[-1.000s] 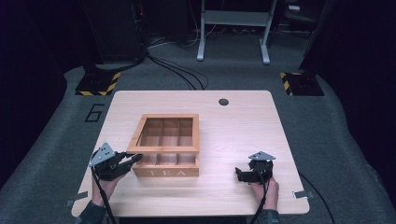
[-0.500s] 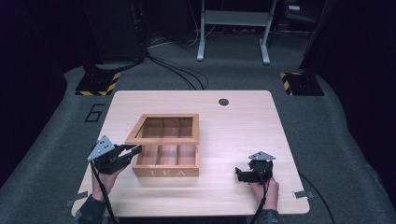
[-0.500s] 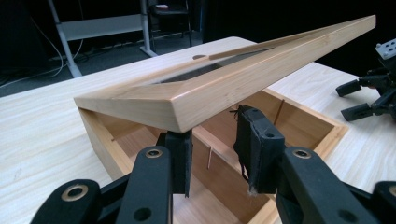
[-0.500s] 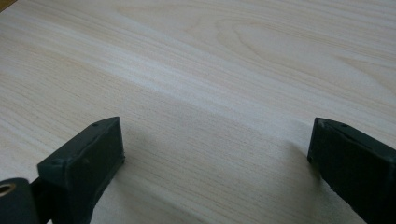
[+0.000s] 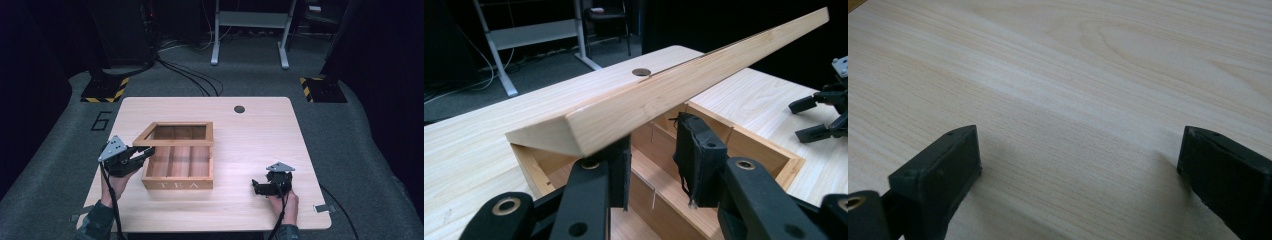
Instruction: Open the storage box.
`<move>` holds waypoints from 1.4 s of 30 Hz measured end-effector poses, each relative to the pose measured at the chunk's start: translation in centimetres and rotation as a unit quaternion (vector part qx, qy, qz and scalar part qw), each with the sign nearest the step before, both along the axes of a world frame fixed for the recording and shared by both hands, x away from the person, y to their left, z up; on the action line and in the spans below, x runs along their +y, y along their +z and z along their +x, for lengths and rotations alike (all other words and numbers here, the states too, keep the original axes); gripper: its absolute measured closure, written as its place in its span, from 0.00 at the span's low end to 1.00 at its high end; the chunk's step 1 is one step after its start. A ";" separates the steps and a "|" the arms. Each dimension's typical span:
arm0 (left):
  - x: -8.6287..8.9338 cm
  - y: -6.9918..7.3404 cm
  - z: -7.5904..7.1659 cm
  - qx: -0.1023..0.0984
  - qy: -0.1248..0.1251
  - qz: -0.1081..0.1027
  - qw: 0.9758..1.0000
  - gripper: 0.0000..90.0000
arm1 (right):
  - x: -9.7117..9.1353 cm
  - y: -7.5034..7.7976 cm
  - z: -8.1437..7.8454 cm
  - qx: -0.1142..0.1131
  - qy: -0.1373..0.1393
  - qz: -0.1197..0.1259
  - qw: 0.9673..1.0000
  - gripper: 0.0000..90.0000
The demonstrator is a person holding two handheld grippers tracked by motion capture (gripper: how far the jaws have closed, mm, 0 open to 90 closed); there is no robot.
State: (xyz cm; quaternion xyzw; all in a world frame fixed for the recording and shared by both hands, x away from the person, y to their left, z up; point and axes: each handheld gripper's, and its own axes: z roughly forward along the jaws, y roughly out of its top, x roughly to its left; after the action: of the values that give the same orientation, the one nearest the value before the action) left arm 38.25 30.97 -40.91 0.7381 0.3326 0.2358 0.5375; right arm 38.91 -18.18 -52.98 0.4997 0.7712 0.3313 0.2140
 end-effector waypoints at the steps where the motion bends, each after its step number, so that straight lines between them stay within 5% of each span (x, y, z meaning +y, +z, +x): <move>1: -0.2 0.1 0.3 -0.001 0.003 0.002 1.000 0.75 | 0.0 0.0 0.0 0.000 0.000 0.000 1.000 0.04; 42: -0.7 3.0 2.6 -0.003 0.017 0.002 1.000 0.75 | 0.0 0.0 0.0 0.001 -0.001 0.001 1.000 0.04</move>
State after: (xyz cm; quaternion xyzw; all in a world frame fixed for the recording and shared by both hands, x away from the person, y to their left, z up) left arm 40.83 30.30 -37.89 0.7329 0.3427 0.2481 0.5327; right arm 38.87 -18.15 -52.97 0.5008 0.7707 0.3315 0.2128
